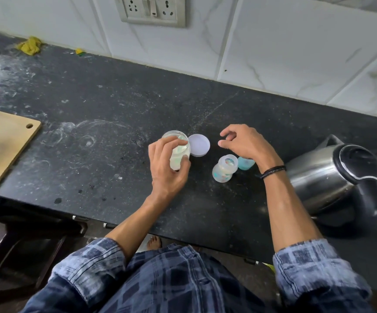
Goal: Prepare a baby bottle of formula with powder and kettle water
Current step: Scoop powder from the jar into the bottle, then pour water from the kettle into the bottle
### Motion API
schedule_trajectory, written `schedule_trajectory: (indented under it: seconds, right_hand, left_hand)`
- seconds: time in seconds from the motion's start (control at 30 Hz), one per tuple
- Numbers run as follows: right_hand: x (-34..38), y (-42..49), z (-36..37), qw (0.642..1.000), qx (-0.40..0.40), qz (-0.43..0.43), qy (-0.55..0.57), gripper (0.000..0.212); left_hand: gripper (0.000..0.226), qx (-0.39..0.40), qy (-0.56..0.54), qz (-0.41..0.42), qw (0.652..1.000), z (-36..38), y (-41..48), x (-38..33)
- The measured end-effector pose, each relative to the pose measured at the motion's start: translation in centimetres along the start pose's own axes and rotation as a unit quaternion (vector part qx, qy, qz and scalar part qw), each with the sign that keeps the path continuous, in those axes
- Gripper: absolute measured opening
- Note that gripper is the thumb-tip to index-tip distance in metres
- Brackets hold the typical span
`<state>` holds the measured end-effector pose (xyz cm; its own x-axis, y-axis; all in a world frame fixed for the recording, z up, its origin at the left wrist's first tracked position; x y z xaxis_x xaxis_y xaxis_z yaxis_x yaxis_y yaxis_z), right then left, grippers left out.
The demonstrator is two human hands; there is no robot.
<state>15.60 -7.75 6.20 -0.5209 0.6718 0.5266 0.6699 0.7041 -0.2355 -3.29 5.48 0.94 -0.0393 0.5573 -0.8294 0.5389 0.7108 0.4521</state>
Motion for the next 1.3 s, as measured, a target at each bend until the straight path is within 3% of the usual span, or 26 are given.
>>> schedule_trajectory:
  seconds: [0.1, 0.23, 0.37, 0.53, 0.67, 0.83, 0.97, 1.3]
  right_hand:
    - [-2.3, -1.9, -0.5, 0.997, -0.074, 0.022, 0.019, 0.024]
    - [-4.9, -3.8, -0.3, 0.989, -0.129, 0.055, 0.039, 0.018]
    - [-6.2, -5.3, 0.5, 0.986, -0.143, 0.078, 0.041, 0.02]
    - [-6.5, -7.6, 1.3, 0.984, -0.153, 0.085, 0.042, 0.02]
    - [-5.8, -10.1, 0.6, 0.975, -0.204, 0.069, 0.053, 0.018]
    - [-3.9, -14.1, -1.9, 0.942, -0.319, -0.001, 0.104, 0.013]
    - [-4.0, -17.6, -3.2, 0.911, -0.397, -0.022, 0.112, 0.01]
    - [-6.7, -22.9, -3.3, 0.831, -0.553, -0.062, -0.001, 0.01]
  left_hand:
    - [0.026, 0.066, -0.016, 0.043, 0.997, 1.4, -1.0, -1.1]
    - [0.033, 0.171, -0.046, 0.027, 0.984, 3.3, -2.8, -1.8]
    - [0.061, 0.274, -0.051, -0.057, 0.959, 5.3, -3.7, -1.3]
    - [0.09, 0.344, -0.035, -0.18, 0.921, 7.4, -4.1, -0.5]
    - [0.097, 0.365, -0.025, -0.258, 0.894, 8.7, -4.2, -0.1]
    - [0.059, 0.343, -0.012, -0.262, 0.902, 9.2, -3.9, -0.1]
    - [0.053, 0.321, -0.056, -0.282, 0.902, 9.2, -3.9, -1.5]
    - [0.057, 0.351, -0.098, -0.229, 0.903, 12.7, -3.5, -7.3]
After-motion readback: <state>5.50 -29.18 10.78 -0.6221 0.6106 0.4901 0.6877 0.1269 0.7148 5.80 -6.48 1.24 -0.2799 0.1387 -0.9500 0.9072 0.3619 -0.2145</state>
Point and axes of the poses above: each hand's wrist, its own y-axis towards the middle knuckle, its own z-axis out of the palm, x = y × z, the point moved 2 cm from there along y, towards the middle knuckle, and after that the axes turned 12 degrees about -z, right-handed, at the moved point
